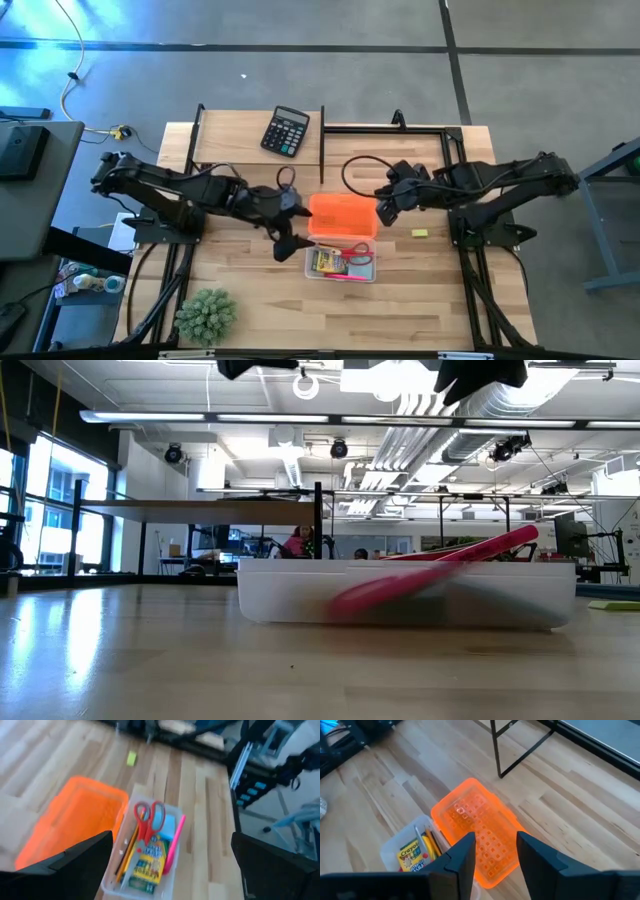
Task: Pack school essentials
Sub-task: Put the yellow eraser into the supply box
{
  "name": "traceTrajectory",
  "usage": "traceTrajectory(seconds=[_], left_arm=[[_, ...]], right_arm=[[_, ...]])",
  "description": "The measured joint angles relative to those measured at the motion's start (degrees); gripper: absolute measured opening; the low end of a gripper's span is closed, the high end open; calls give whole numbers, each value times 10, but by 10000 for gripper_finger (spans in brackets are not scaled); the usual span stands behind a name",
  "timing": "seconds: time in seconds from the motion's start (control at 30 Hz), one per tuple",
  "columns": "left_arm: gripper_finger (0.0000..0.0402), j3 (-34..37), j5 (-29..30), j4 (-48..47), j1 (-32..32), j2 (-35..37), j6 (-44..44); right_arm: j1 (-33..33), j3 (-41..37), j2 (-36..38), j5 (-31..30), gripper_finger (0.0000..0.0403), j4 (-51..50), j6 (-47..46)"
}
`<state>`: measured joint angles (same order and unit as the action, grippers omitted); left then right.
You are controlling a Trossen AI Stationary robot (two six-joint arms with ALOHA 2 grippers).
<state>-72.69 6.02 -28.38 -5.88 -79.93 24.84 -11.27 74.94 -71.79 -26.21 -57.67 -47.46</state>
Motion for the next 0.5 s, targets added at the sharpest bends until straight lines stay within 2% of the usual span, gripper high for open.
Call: traceTrajectory(seconds=[0.23, 0.37, 0.5], left_arm=[[395, -2, 3, -5, -1, 65, 3], [395, -2, 6, -13, 9, 106, -13], [395, -2, 7, -39, 22, 139, -16]], right_arm=[[26, 0, 0, 53, 165, 11, 11], [38, 0, 0, 64, 186, 24, 14], [53, 0, 0, 82, 190, 23, 11]])
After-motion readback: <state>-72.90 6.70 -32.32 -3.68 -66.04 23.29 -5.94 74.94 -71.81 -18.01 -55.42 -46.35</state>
